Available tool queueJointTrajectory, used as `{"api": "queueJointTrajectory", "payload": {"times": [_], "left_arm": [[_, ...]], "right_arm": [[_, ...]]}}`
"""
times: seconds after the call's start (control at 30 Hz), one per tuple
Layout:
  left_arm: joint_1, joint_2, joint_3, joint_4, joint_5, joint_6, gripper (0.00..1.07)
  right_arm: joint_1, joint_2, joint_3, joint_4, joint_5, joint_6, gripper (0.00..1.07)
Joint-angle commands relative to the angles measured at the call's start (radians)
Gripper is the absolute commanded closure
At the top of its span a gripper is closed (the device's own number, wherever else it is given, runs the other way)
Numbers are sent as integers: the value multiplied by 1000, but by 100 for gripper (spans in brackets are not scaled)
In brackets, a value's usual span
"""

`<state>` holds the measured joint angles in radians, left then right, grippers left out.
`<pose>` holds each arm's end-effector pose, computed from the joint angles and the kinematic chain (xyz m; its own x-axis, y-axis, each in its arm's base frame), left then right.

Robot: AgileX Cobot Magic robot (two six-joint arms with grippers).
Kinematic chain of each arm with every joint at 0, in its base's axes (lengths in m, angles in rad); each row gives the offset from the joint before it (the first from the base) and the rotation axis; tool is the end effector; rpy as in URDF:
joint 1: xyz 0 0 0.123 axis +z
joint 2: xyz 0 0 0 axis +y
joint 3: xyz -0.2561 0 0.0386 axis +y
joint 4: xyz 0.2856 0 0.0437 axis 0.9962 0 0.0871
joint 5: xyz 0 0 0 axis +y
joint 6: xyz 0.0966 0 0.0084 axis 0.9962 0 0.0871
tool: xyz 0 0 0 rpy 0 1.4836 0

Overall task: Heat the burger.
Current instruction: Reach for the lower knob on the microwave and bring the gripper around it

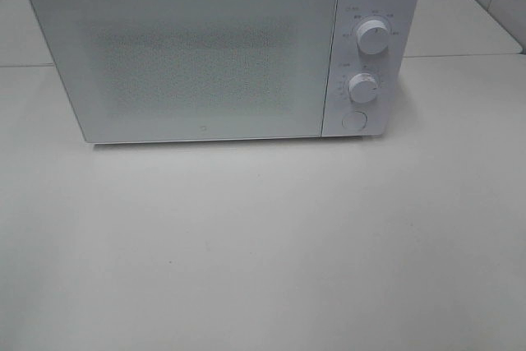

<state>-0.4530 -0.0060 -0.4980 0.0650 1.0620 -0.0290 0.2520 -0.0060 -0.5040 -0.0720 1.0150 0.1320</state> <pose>0.0554 -0.0209 0.2924 -0.4061 0.2007 -0.8915 0.3926 0.9193 0.0281 0.0597 0.0092 0.2984 -0.4085 -0.0085 -0.9127 -0.1571 0.9857 0.0612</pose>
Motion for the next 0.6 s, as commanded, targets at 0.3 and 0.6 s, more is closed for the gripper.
{"api": "queueJointTrajectory", "payload": {"times": [0.3, 0.6], "left_arm": [[4, -19, 4, -3, -28, 2, 107], [4, -19, 4, -3, -28, 2, 107]], "right_arm": [[-5, -24, -1, -6, -14, -1, 52], [-5, 36, -55, 9, -125, 15, 52]]}}
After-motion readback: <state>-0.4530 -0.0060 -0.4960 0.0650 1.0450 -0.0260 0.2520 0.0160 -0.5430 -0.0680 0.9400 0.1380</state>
